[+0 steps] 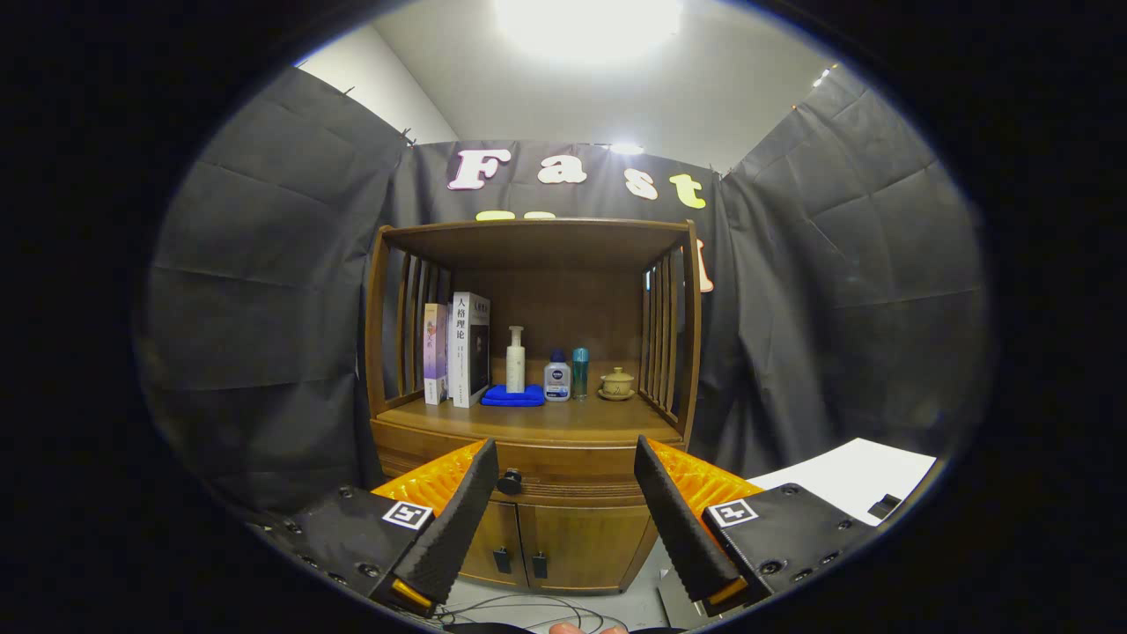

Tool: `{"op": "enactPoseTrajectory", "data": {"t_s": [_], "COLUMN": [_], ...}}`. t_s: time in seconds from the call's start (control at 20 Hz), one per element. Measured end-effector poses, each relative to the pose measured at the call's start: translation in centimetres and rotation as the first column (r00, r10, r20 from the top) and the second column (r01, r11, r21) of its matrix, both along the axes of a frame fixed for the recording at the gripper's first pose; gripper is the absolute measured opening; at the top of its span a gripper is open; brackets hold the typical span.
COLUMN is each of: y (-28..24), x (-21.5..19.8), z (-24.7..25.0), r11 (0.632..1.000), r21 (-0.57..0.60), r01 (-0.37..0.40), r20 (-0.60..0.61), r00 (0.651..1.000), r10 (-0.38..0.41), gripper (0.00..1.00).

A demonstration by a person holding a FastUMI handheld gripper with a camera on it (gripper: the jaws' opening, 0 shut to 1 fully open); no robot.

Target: Pull open the drawer, take out the items inside it, and place them on the countertop above the cabinet.

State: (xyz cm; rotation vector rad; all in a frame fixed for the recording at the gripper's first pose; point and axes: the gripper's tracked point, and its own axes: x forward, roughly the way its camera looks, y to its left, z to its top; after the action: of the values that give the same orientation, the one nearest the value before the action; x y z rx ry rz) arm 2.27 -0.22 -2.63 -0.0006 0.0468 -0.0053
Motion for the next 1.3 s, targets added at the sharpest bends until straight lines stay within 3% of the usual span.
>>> {"op": "enactPoseTrajectory", "data": {"t_s": [0.3,0.7,1.0,1.3], "y": [0.2,0.7,3.4,5.0], "x": [2.5,9.1,15.0,19.0], "z": [-0.6,-1.2,-5.6,-11.2], "r11": [1.000,1.000,0.998,0.997], "r21": [-0.002,-0.027,-0.013,0.030], "r01": [0.004,0.004,-0.057,-0.068], "r20": [-0.012,-0.028,-0.104,-0.194], "r00": [1.000,1.000,0.993,0.978], "r10": [-0.004,-0.005,0.055,0.073], "gripper": [0.98,0.98,0.98,0.98]}}
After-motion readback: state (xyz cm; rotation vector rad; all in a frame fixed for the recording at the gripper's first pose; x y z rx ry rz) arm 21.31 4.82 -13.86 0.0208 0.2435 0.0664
